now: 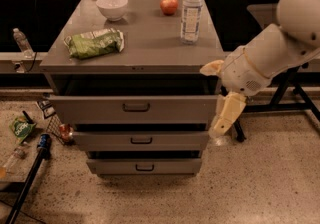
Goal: Open top drawer
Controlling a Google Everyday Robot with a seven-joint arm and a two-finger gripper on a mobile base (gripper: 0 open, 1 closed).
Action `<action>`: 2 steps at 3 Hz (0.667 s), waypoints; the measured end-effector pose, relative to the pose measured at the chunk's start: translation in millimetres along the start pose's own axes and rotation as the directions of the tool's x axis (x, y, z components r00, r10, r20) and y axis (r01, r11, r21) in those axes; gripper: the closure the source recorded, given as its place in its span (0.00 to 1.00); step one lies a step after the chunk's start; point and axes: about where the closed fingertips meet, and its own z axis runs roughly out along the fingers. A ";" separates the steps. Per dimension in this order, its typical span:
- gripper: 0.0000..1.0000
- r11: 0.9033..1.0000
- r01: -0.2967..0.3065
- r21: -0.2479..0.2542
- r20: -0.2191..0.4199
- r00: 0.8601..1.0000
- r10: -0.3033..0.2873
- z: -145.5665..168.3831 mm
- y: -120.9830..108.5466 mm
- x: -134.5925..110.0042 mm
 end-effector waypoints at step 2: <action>0.00 0.985 0.170 -0.023 0.073 0.983 -0.168 112.6 -50.9 -11.3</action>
Offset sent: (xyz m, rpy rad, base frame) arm 0.0942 0.0897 -0.1087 0.0465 -0.1087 0.2173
